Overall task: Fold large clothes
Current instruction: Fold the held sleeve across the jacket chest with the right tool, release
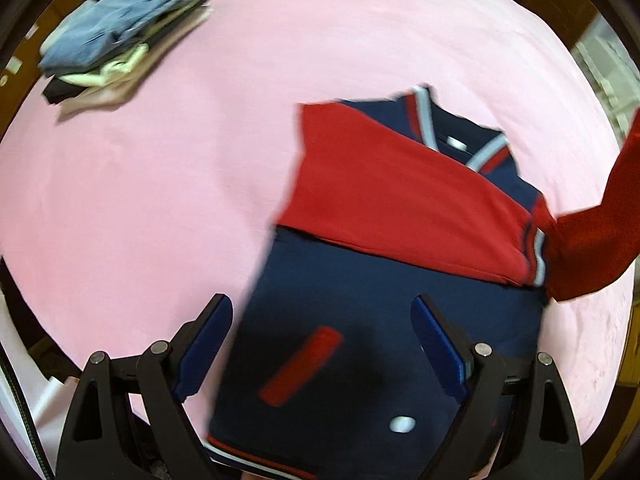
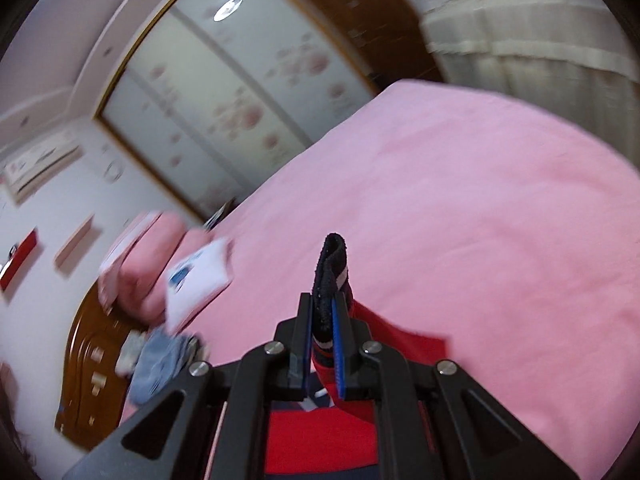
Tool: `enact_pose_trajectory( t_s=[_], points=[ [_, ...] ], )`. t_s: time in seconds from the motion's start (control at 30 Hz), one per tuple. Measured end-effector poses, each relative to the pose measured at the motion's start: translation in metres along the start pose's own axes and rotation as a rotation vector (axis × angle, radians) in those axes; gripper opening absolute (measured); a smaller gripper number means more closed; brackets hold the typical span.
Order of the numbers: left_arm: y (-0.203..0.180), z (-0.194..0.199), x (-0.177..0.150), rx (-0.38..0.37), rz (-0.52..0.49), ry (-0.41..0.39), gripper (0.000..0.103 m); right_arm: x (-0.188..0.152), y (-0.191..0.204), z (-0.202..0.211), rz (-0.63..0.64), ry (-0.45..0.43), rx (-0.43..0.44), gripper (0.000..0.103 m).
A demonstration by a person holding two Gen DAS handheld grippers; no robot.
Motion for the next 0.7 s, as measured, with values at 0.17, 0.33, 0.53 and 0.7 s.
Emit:
enact_pose_trajectory(
  t_s=[0.17,0.33,0.53,0.7],
  points=[
    [0.057,-0.020,0.019,0.007,0.056,0.008,0.090,-0.068,0.052,-0.072,0.029,0.118,0.090,0.008],
    [0.087,-0.034,0.034,0.005,0.084,0.017,0.090,-0.157,0.055,-0.147,0.087,0.333,0.031,0.009],
    [0.102,-0.040,0.046,0.023,0.041,-0.014,0.090,-0.214,0.036,-0.182,0.014,0.535,0.043,0.030],
    [0.090,-0.038,0.058,-0.047,0.008,-0.039,0.090,-0.200,0.037,-0.151,-0.002,0.469,0.080,0.060]
  ],
)
Point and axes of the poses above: each gripper's, at about its wrist camera, not at the fingertips, and z roughly against the way its jaws point, y to its left, x to its top, the point moved 5 cm from there along -z, roughly the way its jaws point, and after that the axes turned 11 degrees about x, right-handed, at the moved point
